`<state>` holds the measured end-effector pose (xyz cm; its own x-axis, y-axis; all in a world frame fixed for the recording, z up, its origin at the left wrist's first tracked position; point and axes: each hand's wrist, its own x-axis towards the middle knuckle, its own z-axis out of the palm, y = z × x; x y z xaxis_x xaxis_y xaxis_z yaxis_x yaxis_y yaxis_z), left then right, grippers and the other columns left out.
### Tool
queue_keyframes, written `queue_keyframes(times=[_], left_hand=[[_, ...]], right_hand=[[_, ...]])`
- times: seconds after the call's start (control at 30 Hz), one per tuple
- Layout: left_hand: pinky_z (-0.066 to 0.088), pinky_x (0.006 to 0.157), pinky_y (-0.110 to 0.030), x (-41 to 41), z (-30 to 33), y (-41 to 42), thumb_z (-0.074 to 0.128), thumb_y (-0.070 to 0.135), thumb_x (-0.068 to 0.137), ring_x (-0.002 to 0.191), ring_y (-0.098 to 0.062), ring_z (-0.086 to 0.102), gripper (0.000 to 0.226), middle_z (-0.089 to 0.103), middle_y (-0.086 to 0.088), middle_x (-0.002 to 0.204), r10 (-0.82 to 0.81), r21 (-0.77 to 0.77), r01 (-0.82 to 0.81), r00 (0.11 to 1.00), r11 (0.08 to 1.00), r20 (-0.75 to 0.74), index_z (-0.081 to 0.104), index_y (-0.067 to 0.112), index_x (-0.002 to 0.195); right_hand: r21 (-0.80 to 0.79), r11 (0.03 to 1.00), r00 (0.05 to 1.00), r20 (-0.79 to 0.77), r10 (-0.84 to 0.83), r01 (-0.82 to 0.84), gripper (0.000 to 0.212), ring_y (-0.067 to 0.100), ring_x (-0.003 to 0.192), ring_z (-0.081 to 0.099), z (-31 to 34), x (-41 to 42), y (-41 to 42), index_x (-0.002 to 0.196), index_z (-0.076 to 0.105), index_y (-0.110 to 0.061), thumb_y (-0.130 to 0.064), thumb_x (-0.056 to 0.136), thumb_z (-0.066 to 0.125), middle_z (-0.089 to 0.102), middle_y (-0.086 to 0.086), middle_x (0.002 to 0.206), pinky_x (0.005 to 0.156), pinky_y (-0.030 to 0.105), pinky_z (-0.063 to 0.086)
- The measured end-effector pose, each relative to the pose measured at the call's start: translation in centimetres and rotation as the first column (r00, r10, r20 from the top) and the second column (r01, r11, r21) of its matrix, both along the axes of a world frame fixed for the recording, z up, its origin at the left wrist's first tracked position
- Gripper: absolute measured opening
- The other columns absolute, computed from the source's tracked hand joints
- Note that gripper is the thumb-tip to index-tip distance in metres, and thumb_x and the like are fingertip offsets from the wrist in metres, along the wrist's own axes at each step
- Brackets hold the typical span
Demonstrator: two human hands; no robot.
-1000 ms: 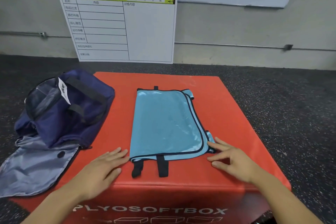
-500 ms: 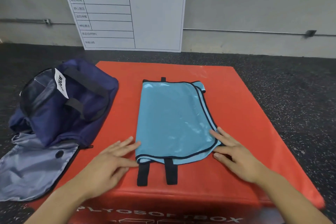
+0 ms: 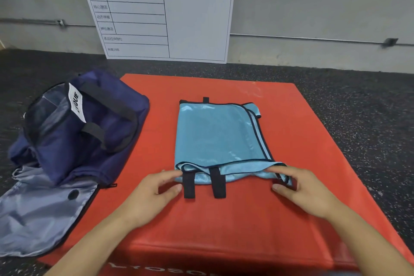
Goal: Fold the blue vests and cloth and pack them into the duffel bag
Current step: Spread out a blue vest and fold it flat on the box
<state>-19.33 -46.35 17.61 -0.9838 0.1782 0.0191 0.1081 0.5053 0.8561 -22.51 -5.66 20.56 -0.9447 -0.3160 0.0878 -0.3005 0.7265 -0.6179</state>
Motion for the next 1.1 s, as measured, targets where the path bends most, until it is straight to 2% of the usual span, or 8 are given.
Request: queue_keyframes(times=[0.1, 0.2, 0.3, 0.53, 0.63, 0.77, 0.93, 1.1], left_hand=[[0.048, 0.093, -0.016, 0.4, 1.0, 0.6, 0.072, 0.010, 0.093, 0.098, -0.008, 0.071, 0.033, 0.078, 0.008, 0.095, 0.026, 0.120, -0.032, 0.999, 0.992, 0.048, 0.069, 0.023, 0.123], [0.038, 0.066, -0.017, 1.0, 1.8, 0.6, 0.075, 0.014, 0.090, 0.066, -0.006, 0.046, 0.029, 0.056, 0.010, 0.070, 0.000, 0.219, -0.019, 0.996, 0.976, 0.084, 0.075, 0.030, 0.115], [0.037, 0.071, -0.022, 1.5, 1.8, 0.0, 0.078, 0.036, 0.081, 0.078, -0.013, 0.046, 0.033, 0.055, 0.002, 0.083, 0.017, 0.268, -0.057, 0.988, 0.962, 0.152, 0.076, 0.036, 0.114], [0.042, 0.074, 0.001, 2.6, 1.4, 0.7, 0.072, 0.008, 0.091, 0.090, 0.003, 0.063, 0.027, 0.075, 0.002, 0.110, 0.147, 0.181, -0.184, 0.969, 0.966, 0.198, 0.075, 0.021, 0.114], [0.043, 0.082, -0.010, 2.8, 1.5, 0.4, 0.073, 0.014, 0.091, 0.096, -0.004, 0.062, 0.023, 0.076, -0.002, 0.108, 0.087, 0.181, -0.121, 0.979, 0.976, 0.186, 0.078, 0.031, 0.106], [0.039, 0.086, -0.031, 2.5, 0.9, -0.2, 0.067, 0.054, 0.077, 0.096, -0.012, 0.053, 0.035, 0.065, 0.001, 0.101, -0.048, 0.094, 0.031, 0.981, 0.995, 0.189, 0.075, 0.045, 0.110], [0.038, 0.083, -0.030, 1.7, 0.5, -0.3, 0.060, 0.056, 0.079, 0.090, -0.010, 0.050, 0.034, 0.063, 0.005, 0.100, -0.095, -0.023, 0.101, 0.977, 0.995, 0.190, 0.071, 0.054, 0.112], [0.037, 0.081, -0.031, 0.9, 0.5, -0.2, 0.061, 0.053, 0.078, 0.087, -0.012, 0.050, 0.029, 0.060, 0.003, 0.094, -0.046, 0.008, 0.045, 0.986, 0.999, 0.162, 0.075, 0.051, 0.103]], right_hand=[[-0.060, 0.998, 0.999, 0.047, 0.001, 0.002, 0.043, -0.013, 0.100, 0.063, 0.7, 0.8, 0.1, 0.116, 0.071, -0.043, -0.013, 0.086, 0.081, 0.069, -0.036, 0.108, 0.088, 0.010, 0.043], [-0.306, 0.950, 0.975, 0.222, 0.005, 0.065, 0.042, 0.000, 0.117, 0.064, 1.6, 1.8, 0.3, 0.119, 0.074, -0.027, -0.001, 0.087, 0.076, 0.073, -0.018, 0.120, 0.098, 0.012, 0.044], [-0.467, 0.869, 0.890, 0.450, 0.075, 0.163, 0.043, 0.010, 0.120, 0.065, 1.8, 2.8, 0.3, 0.125, 0.072, -0.016, 0.005, 0.088, 0.070, 0.072, -0.005, 0.127, 0.104, 0.023, 0.049], [-0.397, 0.845, 0.815, 0.574, -0.077, 0.359, 0.037, 0.018, 0.102, 0.072, 1.1, 3.6, -1.2, 0.122, 0.071, -0.017, 0.004, 0.093, 0.065, 0.076, 0.006, 0.114, 0.089, 0.027, 0.057], [-0.437, 0.754, 0.776, 0.613, -0.149, 0.491, 0.034, 0.024, 0.098, 0.074, 1.4, 3.4, -1.4, 0.126, 0.067, -0.021, -0.007, 0.096, 0.067, 0.078, 0.006, 0.108, 0.090, 0.038, 0.057], [-0.436, 0.666, 0.696, 0.696, -0.176, 0.605, 0.030, 0.017, 0.089, 0.071, 2.3, 3.8, -1.5, 0.131, 0.060, -0.040, -0.029, 0.103, 0.059, 0.077, -0.003, 0.107, 0.076, 0.035, 0.058], [-0.512, 0.761, 0.720, 0.688, 0.086, 0.399, 0.035, 0.012, 0.125, 0.063, 4.6, 5.8, 0.1, 0.138, 0.049, -0.055, -0.043, 0.107, 0.041, 0.067, -0.013, 0.135, 0.111, 0.042, 0.043], [-0.346, 0.906, 0.786, 0.618, 0.025, 0.244, 0.028, -0.008, 0.125, 0.055, 4.1, 6.0, 0.5, 0.121, 0.076, -0.029, -0.032, 0.100, 0.058, 0.068, -0.019, 0.129, 0.108, 0.014, 0.035]])
